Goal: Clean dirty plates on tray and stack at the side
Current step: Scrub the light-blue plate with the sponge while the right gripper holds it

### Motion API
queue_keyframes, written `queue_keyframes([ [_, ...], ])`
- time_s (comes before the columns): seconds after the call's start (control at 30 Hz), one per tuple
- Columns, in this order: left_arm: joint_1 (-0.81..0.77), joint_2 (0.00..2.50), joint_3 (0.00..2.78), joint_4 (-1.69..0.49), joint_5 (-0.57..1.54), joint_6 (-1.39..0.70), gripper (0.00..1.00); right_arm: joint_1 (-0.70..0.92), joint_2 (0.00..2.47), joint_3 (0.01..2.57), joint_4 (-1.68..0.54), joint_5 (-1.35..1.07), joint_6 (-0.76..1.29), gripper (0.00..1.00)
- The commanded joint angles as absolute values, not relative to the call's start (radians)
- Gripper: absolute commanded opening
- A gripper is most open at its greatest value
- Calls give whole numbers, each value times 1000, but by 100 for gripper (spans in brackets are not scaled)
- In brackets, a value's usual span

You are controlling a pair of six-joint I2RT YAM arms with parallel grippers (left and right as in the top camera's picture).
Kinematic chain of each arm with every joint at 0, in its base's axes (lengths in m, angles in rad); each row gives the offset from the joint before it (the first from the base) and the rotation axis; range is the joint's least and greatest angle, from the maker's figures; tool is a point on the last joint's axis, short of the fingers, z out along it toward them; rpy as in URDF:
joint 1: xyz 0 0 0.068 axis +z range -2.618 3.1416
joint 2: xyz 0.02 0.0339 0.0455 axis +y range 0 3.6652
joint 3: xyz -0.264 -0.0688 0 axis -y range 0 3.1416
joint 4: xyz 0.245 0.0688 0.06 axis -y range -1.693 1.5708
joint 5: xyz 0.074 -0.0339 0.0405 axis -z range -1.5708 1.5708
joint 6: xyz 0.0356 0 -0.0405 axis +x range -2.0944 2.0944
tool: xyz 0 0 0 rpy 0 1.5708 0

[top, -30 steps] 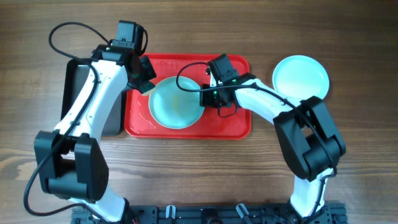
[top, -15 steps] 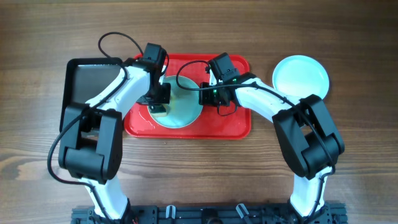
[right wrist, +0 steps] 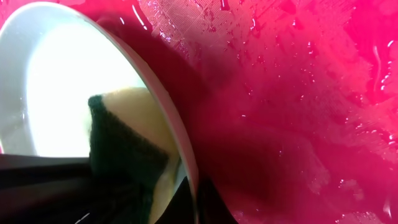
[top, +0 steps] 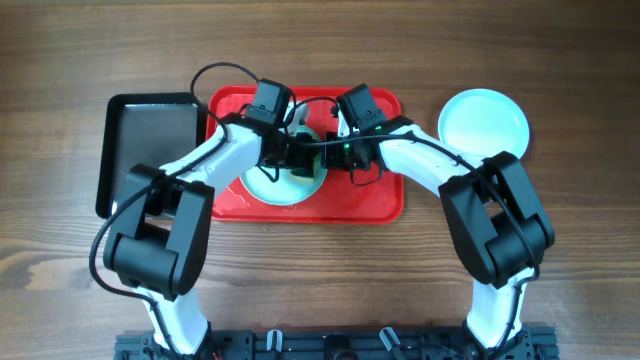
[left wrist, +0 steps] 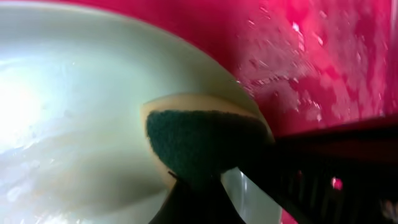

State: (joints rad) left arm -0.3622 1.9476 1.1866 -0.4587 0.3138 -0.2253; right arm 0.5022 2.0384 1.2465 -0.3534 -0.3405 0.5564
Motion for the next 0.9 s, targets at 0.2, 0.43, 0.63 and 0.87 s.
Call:
queue_keyframes([
  [0.2,-253,1977,1171,-653,-404,-672,4,503,2076,1252,-361,-346,551,4],
  [0.43,-230,1977,1171,-804,138,-291,4,503,2076,1252,-359,-342,553,4],
  [0.63,-285,1977,1171,-862,532,63,4,503,2076,1252,-360,-342,552,4],
  [0.87,-355,1977,1171,-704,548,11,4,503,2076,1252,-359,-342,553,4],
])
